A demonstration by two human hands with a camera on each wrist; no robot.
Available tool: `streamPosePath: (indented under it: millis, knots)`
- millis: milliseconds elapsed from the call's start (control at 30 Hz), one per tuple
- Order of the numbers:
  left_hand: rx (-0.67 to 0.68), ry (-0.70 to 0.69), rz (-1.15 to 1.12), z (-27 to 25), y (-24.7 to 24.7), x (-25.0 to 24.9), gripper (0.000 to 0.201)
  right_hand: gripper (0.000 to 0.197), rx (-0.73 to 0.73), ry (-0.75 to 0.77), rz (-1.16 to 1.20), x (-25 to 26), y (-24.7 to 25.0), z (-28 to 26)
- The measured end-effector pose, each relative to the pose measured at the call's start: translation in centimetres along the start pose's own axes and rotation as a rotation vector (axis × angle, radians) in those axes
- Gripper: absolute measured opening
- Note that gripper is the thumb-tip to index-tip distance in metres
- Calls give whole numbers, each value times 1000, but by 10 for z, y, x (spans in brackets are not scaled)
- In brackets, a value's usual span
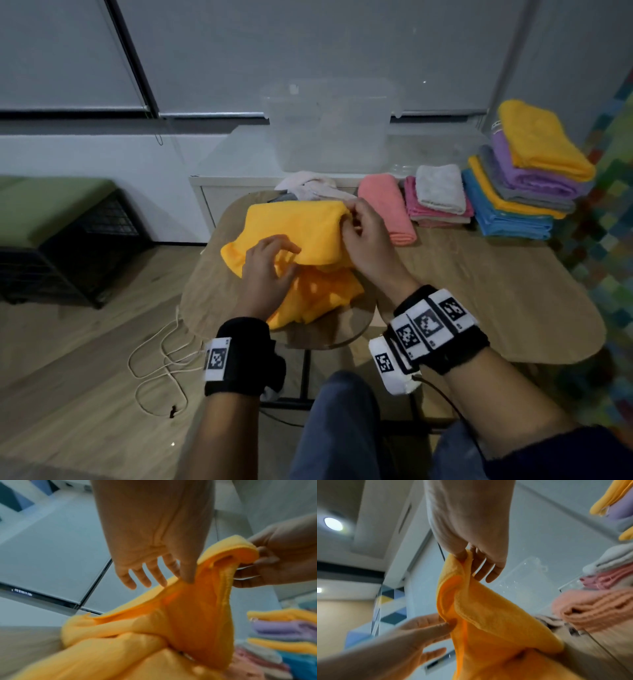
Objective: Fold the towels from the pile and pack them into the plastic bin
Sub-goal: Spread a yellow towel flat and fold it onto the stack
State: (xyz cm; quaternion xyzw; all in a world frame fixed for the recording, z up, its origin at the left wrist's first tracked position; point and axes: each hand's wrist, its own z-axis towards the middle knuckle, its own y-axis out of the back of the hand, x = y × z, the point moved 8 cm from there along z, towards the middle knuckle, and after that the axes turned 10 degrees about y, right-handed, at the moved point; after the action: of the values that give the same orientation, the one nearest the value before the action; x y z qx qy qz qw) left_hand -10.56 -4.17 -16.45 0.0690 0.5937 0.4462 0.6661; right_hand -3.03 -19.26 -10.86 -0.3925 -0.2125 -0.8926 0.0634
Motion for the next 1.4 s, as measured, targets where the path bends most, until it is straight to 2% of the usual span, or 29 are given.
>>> streamPosePath:
  millis: [100,200,300,367,433,533,633,700,733,767,833,867,933,967,1000,1067,1100,1167,1200,1233,1267,1300,1333,1400]
  knots:
    - [-216,-30,-157,4,17,-30,8,11,-177,56,138,25,45,3]
    - [-354,-91,-166,0,21,-76,8,15,-365,132,72,41,90,-4]
    - [-374,-95,-243,-1,8,-107,11,19,-364,87,77,37,114,-17]
    - [-327,-62,-326,1,-6,-114,11,17,-229,-18,177,25,117,-32]
    - [-235,-20,-408,2,-20,-114,12,9,-20,-140,218,13,109,-54]
    - [-29,58,-489,-4,-47,-115,13,17,300,-282,182,-4,91,-92]
    - [178,165,-520,-18,-67,-121,31,20,592,-348,101,-12,74,-117]
    - [336,168,-602,-32,-81,-128,25,28,668,-425,33,-19,73,-122]
    - [390,167,-640,-36,-86,-130,14,32,601,-455,27,-21,79,-118]
    - [425,124,-642,-40,-89,-133,16,35,456,-464,43,-21,89,-109]
    - [488,27,-640,-46,-90,-139,31,37,140,-362,46,-13,115,-88]
    - [508,-8,-642,-48,-87,-143,31,46,87,-300,31,-6,123,-80]
    - [535,-67,-652,-50,-77,-155,30,79,190,-223,109,6,116,-72]
    - [539,-82,-664,-49,-70,-160,30,86,283,-225,172,10,108,-71]
    - [534,-100,-679,-49,-62,-163,29,83,365,-233,234,15,100,-71]
    - [485,-133,-699,-46,-43,-169,22,60,448,-246,254,20,92,-71]
    - [441,-141,-687,-45,-32,-170,19,44,438,-226,206,22,93,-68]
    - [368,-151,-541,-39,-18,-163,36,12,308,-159,89,25,102,-59]
    - [349,-159,-366,-34,-19,-154,46,8,216,-137,61,27,111,-53]
    - [339,-166,-148,-31,-21,-146,52,13,121,-114,35,27,120,-48]
    - [320,-152,42,-28,-22,-136,50,18,35,-82,24,31,129,-43]
    - [283,-146,150,-28,-20,-130,39,21,-35,-46,13,36,138,-40]
    - [229,-139,179,-28,-14,-128,26,23,-79,-8,-9,42,146,-38]
    - [86,-174,115,-26,4,-133,19,28,-60,25,-68,51,155,-36]
